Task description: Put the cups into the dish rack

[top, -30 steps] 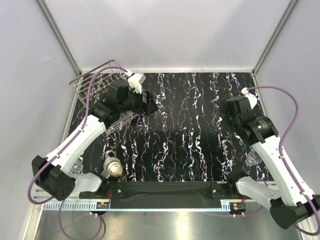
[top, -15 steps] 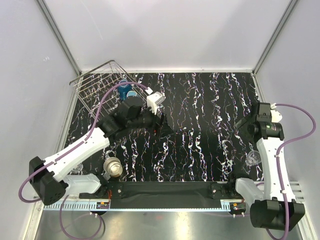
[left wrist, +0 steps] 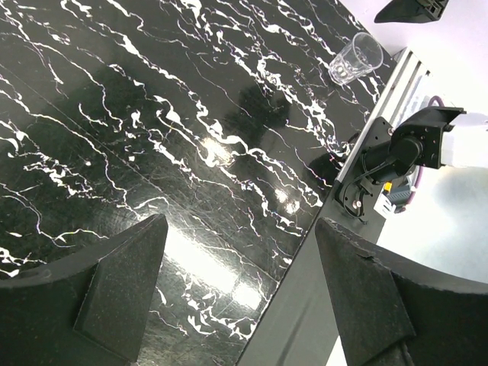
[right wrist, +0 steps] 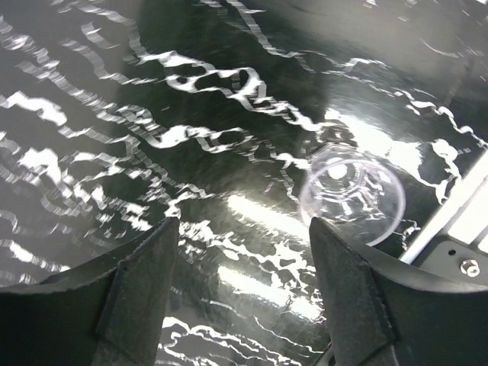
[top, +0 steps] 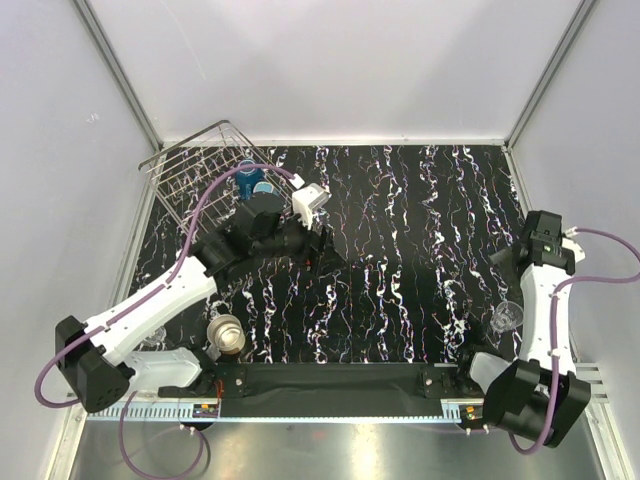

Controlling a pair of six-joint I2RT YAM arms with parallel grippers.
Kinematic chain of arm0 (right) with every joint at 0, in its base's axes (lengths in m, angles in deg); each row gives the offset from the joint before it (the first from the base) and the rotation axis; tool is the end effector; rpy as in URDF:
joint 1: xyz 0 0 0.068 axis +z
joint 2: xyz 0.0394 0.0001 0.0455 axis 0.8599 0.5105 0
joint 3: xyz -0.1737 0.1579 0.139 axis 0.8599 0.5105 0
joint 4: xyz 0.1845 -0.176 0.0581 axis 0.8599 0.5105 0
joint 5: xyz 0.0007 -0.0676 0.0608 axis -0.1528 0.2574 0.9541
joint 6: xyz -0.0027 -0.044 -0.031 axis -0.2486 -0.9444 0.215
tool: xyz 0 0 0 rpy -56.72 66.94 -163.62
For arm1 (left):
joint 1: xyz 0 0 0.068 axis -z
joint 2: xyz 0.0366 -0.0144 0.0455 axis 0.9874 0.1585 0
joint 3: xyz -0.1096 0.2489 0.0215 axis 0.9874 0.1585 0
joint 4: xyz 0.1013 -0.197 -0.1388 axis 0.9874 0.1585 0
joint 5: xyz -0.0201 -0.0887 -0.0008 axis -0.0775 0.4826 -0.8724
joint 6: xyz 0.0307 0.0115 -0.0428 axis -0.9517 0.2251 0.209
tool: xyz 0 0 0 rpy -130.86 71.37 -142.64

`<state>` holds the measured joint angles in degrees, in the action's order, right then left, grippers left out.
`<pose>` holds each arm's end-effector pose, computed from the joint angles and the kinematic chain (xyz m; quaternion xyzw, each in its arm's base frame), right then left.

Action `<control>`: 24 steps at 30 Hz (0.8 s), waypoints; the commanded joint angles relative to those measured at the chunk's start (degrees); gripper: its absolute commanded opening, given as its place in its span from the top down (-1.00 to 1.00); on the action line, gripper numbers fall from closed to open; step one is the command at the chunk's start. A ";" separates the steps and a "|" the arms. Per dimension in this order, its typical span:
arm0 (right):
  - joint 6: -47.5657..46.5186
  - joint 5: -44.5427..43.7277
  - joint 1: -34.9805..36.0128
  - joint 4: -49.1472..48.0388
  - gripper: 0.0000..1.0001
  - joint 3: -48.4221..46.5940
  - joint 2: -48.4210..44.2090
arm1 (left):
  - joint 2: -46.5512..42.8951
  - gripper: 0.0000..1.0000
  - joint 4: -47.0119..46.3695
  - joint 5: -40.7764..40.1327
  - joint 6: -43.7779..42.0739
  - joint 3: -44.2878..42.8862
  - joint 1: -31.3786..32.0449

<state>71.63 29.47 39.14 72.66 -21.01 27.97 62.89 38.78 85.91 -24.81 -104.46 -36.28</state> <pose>0.1737 -0.0733 0.2736 0.5071 0.8190 -0.0813 0.2558 0.1795 -0.1952 0.3457 0.2979 0.7868 -0.3974 0.3666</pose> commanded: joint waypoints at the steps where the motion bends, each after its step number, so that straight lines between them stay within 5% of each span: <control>1: 3.42 -1.88 -2.77 -1.35 -0.54 1.44 0.72 | 1.68 -0.68 -2.86 3.28 0.07 -0.60 0.23; 24: 12.39 -10.59 -3.65 -3.54 -0.53 7.16 3.45 | 5.99 -0.67 -3.74 3.91 1.13 0.01 1.63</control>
<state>81.93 22.04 35.88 70.32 -14.50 31.25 68.69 37.71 89.74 -23.54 -104.46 -34.79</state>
